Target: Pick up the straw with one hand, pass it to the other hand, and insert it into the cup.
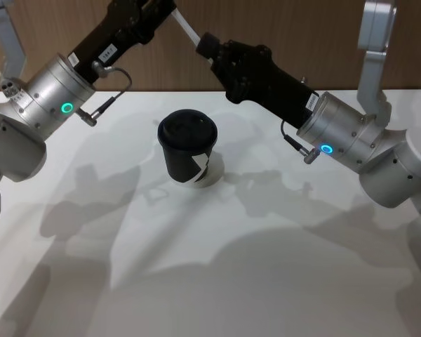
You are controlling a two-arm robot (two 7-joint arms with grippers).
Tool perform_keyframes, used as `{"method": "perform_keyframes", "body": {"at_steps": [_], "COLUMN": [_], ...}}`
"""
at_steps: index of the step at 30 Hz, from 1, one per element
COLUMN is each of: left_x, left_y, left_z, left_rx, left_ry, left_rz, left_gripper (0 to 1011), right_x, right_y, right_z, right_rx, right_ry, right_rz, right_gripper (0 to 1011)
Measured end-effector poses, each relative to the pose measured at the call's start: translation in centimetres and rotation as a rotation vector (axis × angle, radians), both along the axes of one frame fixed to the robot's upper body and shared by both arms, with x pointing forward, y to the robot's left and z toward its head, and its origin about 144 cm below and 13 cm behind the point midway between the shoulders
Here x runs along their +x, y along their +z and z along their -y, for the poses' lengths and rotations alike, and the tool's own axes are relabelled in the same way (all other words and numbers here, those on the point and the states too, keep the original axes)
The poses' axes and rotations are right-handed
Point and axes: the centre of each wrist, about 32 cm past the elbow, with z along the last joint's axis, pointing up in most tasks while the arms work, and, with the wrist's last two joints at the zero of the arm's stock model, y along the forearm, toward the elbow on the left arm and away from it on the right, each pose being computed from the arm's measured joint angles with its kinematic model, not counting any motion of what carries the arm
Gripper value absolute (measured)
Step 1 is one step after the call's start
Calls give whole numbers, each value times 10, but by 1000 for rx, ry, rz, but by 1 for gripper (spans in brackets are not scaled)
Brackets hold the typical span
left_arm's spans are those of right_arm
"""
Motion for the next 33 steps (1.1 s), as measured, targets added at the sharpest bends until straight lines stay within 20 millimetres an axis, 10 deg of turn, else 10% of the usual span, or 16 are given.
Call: {"method": "perform_keyframes", "body": {"at_steps": [10,25,33], "left_x": [0,0,0], "left_y": [1,1,1], "left_z": [0,1,1], "left_rx": [0,0,-1], "left_ry": [1,2,3], "left_rz": [3,4,4], "left_gripper": [201,96,48], "right_x": [0,0,0], "right_y": [0,0,0], "right_z": [0,0,0], "right_rx": [0,0,0], "right_ry": [0,0,0], "right_rz": [0,0,0], "right_gripper": [15,18,226]}}
